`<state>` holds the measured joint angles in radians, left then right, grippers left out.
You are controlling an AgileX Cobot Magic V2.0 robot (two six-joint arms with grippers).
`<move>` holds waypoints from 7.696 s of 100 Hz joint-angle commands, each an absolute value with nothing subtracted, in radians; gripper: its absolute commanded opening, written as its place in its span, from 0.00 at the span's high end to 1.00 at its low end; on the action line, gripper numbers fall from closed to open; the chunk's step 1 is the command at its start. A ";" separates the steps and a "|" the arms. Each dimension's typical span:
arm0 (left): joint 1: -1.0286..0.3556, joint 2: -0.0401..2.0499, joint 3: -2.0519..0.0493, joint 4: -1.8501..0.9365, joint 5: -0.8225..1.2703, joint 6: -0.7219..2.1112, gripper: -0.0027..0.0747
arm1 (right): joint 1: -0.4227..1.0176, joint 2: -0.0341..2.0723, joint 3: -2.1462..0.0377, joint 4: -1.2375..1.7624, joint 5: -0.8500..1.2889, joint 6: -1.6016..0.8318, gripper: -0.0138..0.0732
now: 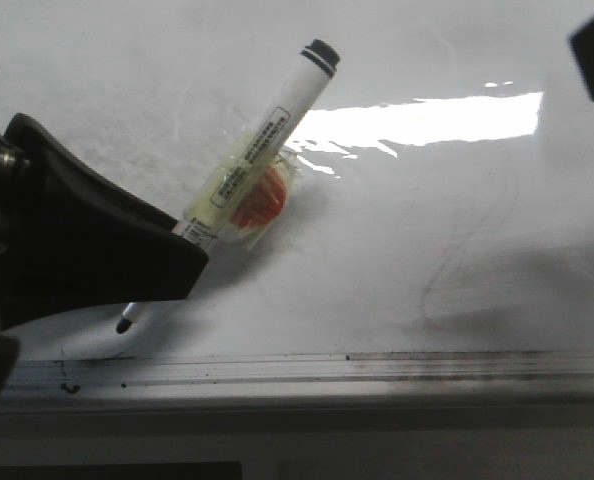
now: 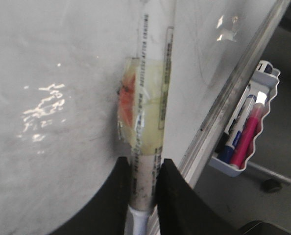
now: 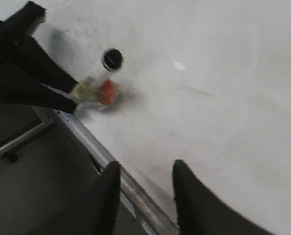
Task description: Write number 9 on whiteboard
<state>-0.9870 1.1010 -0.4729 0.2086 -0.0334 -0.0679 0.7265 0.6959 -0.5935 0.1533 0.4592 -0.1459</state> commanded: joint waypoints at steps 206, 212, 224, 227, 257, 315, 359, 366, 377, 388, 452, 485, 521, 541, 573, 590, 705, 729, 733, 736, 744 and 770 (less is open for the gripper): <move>-0.725 0.561 -0.508 0.312 -0.009 -0.075 0.52 | 0.672 0.924 -0.978 0.163 0.390 -0.061 0.90; -0.711 0.561 -0.508 0.295 -0.021 -0.075 0.52 | 0.655 0.953 -1.006 0.163 0.397 -0.053 0.90; -0.706 0.561 -0.508 0.288 -0.045 -0.075 0.52 | 0.647 1.034 -1.044 0.163 0.398 -0.035 0.90; -0.705 0.561 -0.508 0.288 -0.045 -0.075 0.52 | 0.647 1.065 -1.052 0.163 0.404 -0.035 0.90; -0.705 0.563 -0.508 0.288 -0.037 -0.075 0.52 | 0.662 1.180 -1.079 0.185 0.561 -0.035 0.90; -0.705 0.563 -0.508 0.288 -0.035 -0.075 0.52 | 0.659 1.131 -1.119 0.076 0.618 0.000 0.90; -0.835 0.690 -0.404 0.301 -0.120 -0.075 0.52 | 0.777 1.108 -1.022 0.164 0.615 0.000 0.90; -0.885 0.738 -0.404 0.320 -0.146 -0.075 0.52 | 0.799 1.106 -1.046 0.167 0.643 0.000 0.90; -0.940 0.821 -0.414 0.360 -0.193 -0.075 0.52 | 0.826 1.106 -1.052 0.168 0.655 0.018 0.90; -0.965 0.901 -0.418 0.362 -0.276 -0.075 0.52 | 0.831 1.113 -1.052 0.179 0.674 0.041 0.90; -0.965 1.099 -0.420 0.304 -0.493 -0.071 0.61 | 0.831 1.124 -1.052 0.262 0.680 0.046 0.90; -0.965 1.099 -0.420 0.304 -0.493 -0.071 0.99 | 0.831 1.124 -1.052 0.291 0.676 0.046 0.90; -0.965 1.080 -0.420 0.190 -0.475 -0.078 0.99 | 0.831 1.124 -1.052 0.282 0.638 0.046 0.49; -0.932 0.951 -0.420 -0.179 -0.248 -0.078 0.99 | 0.831 1.093 -1.052 0.282 0.606 0.046 0.40; -0.790 0.860 -0.420 -0.524 -0.173 -0.078 0.99 | 0.831 1.074 -1.052 0.276 0.584 0.046 0.40; -0.772 0.883 -0.420 -0.540 -0.115 -0.078 0.99 | 0.831 1.074 -1.052 0.276 0.584 0.046 0.40; -0.776 0.743 -0.420 -0.513 -0.009 -0.071 0.53 | 0.831 1.001 -1.007 0.146 0.516 0.046 0.82; -0.776 0.518 -0.418 -0.341 -0.009 -0.071 0.99 | 0.831 0.784 -0.762 0.009 0.240 0.044 0.92; -0.776 0.487 -0.415 -0.320 -0.014 -0.070 0.99 | 0.831 0.732 -0.716 -0.026 0.191 0.044 0.92; -0.776 0.457 -0.408 -0.297 -0.014 -0.070 0.99 | 0.831 0.698 -0.679 -0.039 0.159 0.044 0.92; -0.776 0.395 -0.381 -0.257 -0.014 -0.070 0.99 | 0.831 0.591 -0.566 -0.051 0.061 0.044 0.92; -0.776 0.268 -0.219 -0.247 -0.010 -0.070 0.99 | 0.831 0.279 -0.310 -0.099 0.030 0.044 0.92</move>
<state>-0.7767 0.2765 -0.2315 -0.2481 0.0499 -0.0710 0.8294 0.3551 -0.3563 -0.0711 0.1072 0.0496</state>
